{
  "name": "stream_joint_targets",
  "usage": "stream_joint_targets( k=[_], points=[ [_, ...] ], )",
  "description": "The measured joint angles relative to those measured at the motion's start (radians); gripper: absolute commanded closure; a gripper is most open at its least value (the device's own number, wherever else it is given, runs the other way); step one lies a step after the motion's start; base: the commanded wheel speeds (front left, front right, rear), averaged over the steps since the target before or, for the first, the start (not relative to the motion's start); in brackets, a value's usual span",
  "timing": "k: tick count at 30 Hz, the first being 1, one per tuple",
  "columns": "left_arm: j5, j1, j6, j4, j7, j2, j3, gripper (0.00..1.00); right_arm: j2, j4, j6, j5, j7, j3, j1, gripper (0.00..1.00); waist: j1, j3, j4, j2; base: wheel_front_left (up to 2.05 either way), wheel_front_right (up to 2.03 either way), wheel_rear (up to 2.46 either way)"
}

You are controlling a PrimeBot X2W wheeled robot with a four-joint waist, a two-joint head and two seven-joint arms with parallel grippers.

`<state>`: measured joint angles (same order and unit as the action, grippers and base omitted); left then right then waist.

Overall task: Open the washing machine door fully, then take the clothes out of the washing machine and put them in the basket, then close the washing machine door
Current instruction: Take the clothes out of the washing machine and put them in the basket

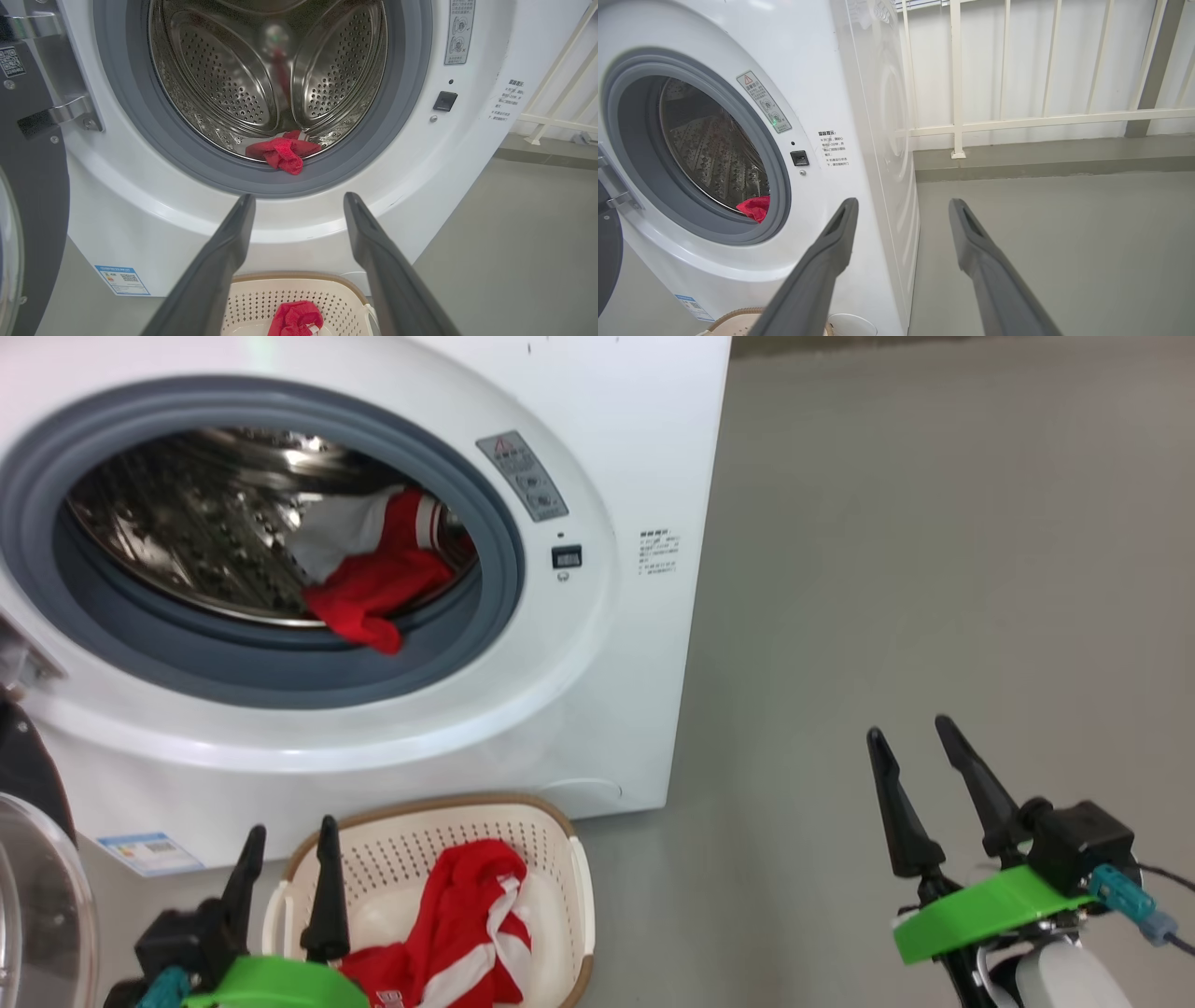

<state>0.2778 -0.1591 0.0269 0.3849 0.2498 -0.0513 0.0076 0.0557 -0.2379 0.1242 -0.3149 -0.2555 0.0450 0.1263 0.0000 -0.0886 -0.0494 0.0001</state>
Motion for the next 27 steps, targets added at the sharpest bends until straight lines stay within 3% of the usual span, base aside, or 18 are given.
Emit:
stream_joint_targets(
  k=[12, 27],
  points=[
    [-0.016, 0.149, 0.002, -0.109, 0.0, 0.004, 0.013, 0.0, 0.003, 0.012, 0.0, 0.017, 0.0, 0.007, -0.087, 0.0, 0.0, 0.102, -0.002, 0.0, 0.0, 0.0, 0.0],
    [-0.03, 0.202, -0.006, -0.149, 0.0, 0.005, 0.011, 0.0, 0.002, 0.029, 0.0, 0.017, 0.0, 0.01, -0.121, 0.0, 0.0, 0.127, -0.003, 0.0, 0.0, 0.0, 0.0]
  ],
)
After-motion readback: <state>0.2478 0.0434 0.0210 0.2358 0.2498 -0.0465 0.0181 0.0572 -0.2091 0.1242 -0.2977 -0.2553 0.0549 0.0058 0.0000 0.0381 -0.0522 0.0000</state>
